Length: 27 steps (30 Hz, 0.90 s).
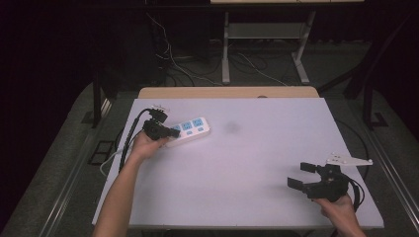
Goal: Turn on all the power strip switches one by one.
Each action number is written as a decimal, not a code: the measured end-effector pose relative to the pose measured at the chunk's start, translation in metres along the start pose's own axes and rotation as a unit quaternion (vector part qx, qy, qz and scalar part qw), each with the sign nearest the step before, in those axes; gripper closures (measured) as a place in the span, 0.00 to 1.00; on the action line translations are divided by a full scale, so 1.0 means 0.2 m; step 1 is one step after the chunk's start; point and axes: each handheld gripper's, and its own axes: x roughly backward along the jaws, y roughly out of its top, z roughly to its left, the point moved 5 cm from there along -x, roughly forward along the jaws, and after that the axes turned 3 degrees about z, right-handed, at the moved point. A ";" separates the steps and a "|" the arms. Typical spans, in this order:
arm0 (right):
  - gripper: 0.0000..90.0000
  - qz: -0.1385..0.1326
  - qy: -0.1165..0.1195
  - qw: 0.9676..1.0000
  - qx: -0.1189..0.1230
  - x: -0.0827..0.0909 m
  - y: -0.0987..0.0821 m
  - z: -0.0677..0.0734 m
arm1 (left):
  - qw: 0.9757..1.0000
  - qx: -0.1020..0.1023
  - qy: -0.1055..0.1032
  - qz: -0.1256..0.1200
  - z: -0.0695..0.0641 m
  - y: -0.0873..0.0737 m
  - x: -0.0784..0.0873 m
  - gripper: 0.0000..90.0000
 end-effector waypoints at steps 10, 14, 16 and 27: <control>0.01 -0.007 0.001 1.000 -0.006 0.02 0.00 -0.01 | 1.000 0.016 -0.012 -0.009 0.01 0.00 0.00 1.00; 0.01 -0.006 -0.001 1.000 -0.007 0.02 0.00 -0.01 | 1.000 0.018 -0.009 -0.015 0.01 0.00 0.00 1.00; 0.01 -0.005 -0.002 1.000 -0.006 0.01 0.00 -0.02 | 1.000 0.011 -0.003 -0.012 0.01 0.00 0.00 1.00; 0.01 0.003 -0.007 1.000 0.001 0.00 0.00 -0.01 | 1.000 -0.011 0.006 0.004 -0.01 0.02 0.00 1.00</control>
